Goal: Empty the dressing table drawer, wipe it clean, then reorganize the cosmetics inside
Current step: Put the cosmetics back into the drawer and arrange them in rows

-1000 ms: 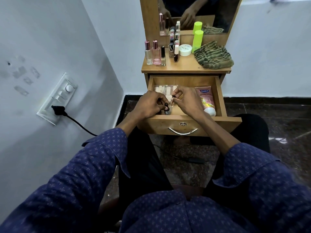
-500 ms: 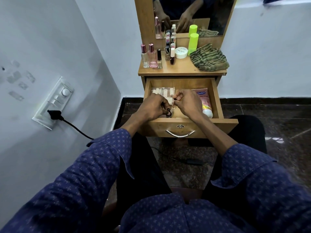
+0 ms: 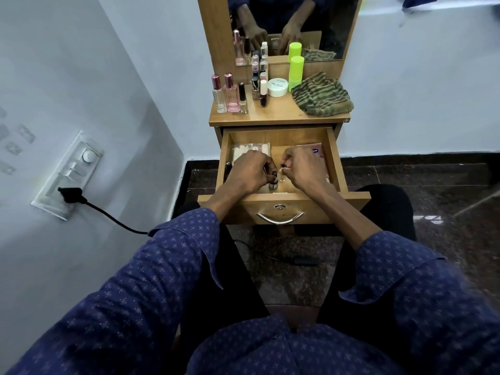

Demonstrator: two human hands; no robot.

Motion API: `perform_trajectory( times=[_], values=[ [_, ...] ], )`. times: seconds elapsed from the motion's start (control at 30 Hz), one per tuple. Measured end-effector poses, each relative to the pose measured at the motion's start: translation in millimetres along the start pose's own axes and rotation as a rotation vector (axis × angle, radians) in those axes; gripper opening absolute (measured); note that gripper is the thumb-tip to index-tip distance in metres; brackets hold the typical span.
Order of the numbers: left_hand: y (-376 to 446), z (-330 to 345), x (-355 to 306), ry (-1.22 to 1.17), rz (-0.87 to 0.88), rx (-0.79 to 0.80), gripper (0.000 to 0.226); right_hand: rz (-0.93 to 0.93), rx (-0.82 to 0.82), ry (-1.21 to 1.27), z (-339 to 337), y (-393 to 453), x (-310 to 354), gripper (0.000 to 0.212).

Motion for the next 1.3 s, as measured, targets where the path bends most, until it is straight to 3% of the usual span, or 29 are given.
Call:
perform_trajectory(
  times=[0.47, 0.67, 0.83, 1.13, 1.3],
  values=[
    [1, -3, 7, -0.032, 0.017, -0.003, 0.027, 0.025, 0.030, 0.009, 1, -2, 1, 0.030],
    [12, -21, 0, -0.044, 0.069, -0.079, 0.026, 0.000, -0.010, 0.015, -14, 9, 3, 0.021],
    [35, -51, -3, 0.052, 0.079, -0.233, 0.015, -0.052, -0.057, 0.042, -39, 37, 17, 0.017],
    [69, -107, -12, 0.139, 0.075, -0.597, 0.017, -0.188, -0.246, 0.003, -86, 95, 43, 0.016],
    [93, -135, -17, 0.271, 0.061, -0.626, 0.020, -0.250, -0.252, 0.017, -94, 124, 57, 0.024]
  ],
)
Point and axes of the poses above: each hand's wrist, its own y-axis towards the middle knuckle, its own z-axis out of the palm, x = y × z, the point moved 5 cm from there along y, towards the middle knuckle, and after that the axes turned 1 degree about -z, right-handed, at the moved point
